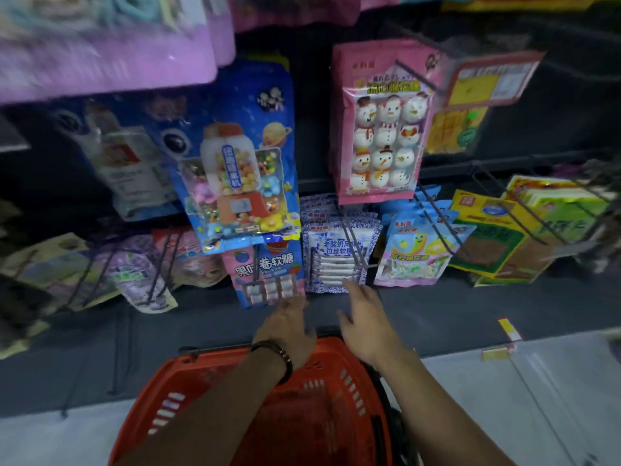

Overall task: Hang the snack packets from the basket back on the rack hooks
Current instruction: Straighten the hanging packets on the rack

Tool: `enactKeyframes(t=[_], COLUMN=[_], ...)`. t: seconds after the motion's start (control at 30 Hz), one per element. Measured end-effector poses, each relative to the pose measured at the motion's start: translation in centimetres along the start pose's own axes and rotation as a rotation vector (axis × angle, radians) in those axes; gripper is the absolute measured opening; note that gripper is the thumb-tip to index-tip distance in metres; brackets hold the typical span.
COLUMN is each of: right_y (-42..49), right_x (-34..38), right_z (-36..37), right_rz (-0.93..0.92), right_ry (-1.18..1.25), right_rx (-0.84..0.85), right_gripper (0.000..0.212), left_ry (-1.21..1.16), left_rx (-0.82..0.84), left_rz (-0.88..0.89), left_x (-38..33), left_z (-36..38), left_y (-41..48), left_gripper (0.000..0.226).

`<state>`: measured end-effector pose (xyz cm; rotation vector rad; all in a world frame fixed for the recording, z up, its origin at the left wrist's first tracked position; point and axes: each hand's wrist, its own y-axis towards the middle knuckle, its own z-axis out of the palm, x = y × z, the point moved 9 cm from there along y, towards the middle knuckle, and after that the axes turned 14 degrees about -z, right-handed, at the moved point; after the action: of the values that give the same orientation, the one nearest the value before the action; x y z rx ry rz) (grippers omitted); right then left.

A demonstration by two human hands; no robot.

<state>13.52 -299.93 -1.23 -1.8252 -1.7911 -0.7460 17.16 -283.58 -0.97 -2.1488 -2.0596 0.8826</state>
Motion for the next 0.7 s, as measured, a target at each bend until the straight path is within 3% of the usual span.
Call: enactKeyframes(t=[0.2, 0.37, 0.5, 0.7], right_y=[-4.0, -2.7, 0.4, 4.2], right_x=[9.1, 17.1, 22.1, 26.2], right_z=[-3.1, -7.3, -9.4, -9.8], right_rz=[-0.251, -0.447, -0.487, -0.543], right_ry=[-0.216, -0.43, -0.597, -0.808], right_rx=[0.007, -0.049, -0.022, 0.038], right_gripper=[0.046, 0.058, 0.076, 0.095], left_ry=[0.163, 0.182, 0.269, 0.438], left_rx=[-0.137, -0.487, -0.582, -0.558], left_rz=[0.197, 0.385, 0.308, 0.238], left_x=[2.1, 1.3, 0.4, -0.7], left_z=[-5.8, -14.8, -21.0, -25.1], left_y=[-8.0, -11.4, -10.9, -8.0], left_gripper=[0.049, 0.052, 0.09, 0.099])
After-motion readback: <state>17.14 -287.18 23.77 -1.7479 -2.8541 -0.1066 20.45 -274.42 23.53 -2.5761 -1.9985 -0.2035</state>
